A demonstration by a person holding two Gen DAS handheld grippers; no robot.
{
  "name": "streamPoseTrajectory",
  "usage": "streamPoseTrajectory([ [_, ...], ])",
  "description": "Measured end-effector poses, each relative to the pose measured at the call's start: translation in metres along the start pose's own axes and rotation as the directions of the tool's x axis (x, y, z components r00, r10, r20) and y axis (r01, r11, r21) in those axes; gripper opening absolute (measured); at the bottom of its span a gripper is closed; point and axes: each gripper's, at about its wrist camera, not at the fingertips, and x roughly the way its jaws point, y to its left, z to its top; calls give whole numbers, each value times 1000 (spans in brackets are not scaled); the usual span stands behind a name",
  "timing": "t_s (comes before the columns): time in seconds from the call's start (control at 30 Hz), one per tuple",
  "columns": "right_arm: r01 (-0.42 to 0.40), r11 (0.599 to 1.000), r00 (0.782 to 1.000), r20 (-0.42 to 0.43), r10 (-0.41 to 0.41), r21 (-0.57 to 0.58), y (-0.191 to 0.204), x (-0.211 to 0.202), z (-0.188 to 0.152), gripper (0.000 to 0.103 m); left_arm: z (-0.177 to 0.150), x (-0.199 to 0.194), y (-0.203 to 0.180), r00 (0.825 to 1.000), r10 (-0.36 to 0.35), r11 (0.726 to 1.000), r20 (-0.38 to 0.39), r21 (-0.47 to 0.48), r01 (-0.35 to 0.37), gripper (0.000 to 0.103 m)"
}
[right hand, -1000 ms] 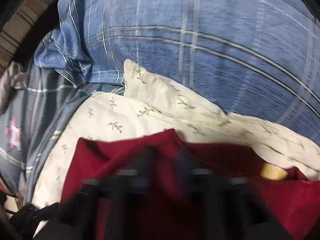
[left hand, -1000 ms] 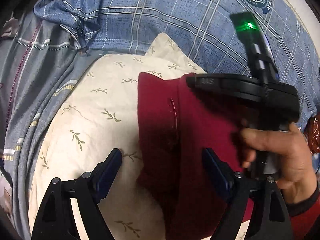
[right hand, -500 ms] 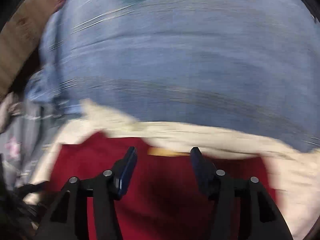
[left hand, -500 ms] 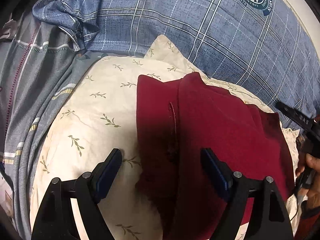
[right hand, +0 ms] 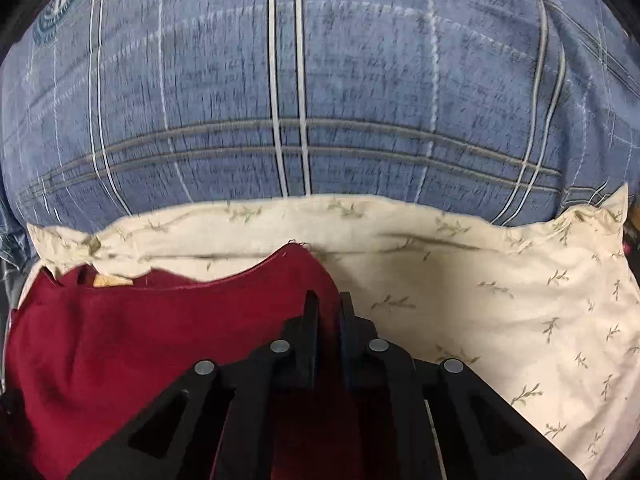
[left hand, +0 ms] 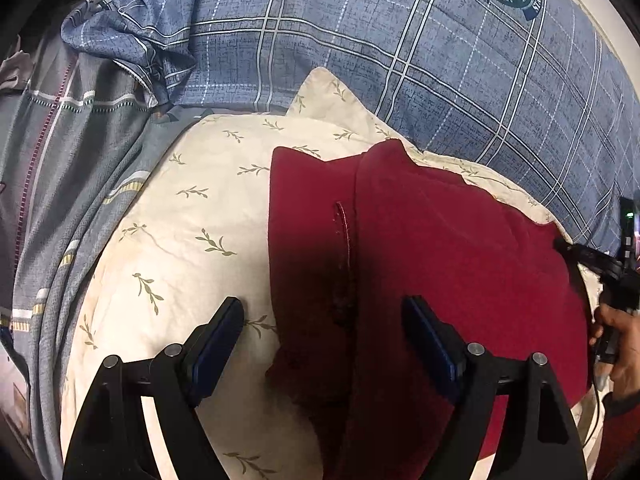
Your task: Fold small clothes
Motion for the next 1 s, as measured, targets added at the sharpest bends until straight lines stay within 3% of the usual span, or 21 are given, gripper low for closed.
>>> streamPoseTrajectory([
  [0.17,12,999,993,114,-6,-49,11,-57,-7,30,-2,-4,-1,1000,10,1000,16,-3,-10,83],
  [0.27,-64,993,983,165,81,-102,12,-104,-30,40,-7,-9,-1,1000,3,1000,16,0,-3,83],
  [0.43,-148,979,978,124,166,-141,20,-117,-68,42,-15,-27,-4,999,-17,1000,42,25,16,83],
  [0.53,-107,984,994,6,109,-145,25,-90,-87,42,-21,-33,-4,1000,-22,999,22,29,21,83],
  [0.63,-91,986,995,21,95,-142,29,-97,-88,42,-33,-39,2,1000,-27,1000,7,5,27,83],
  [0.8,-167,970,979,85,184,-174,60,-126,-78,45,-40,-40,3,1000,-14,1000,0,13,14,83],
  [1.0,-298,924,947,50,318,-239,123,-111,-71,45,-37,-38,-1,999,10,1000,33,27,-11,83],
])
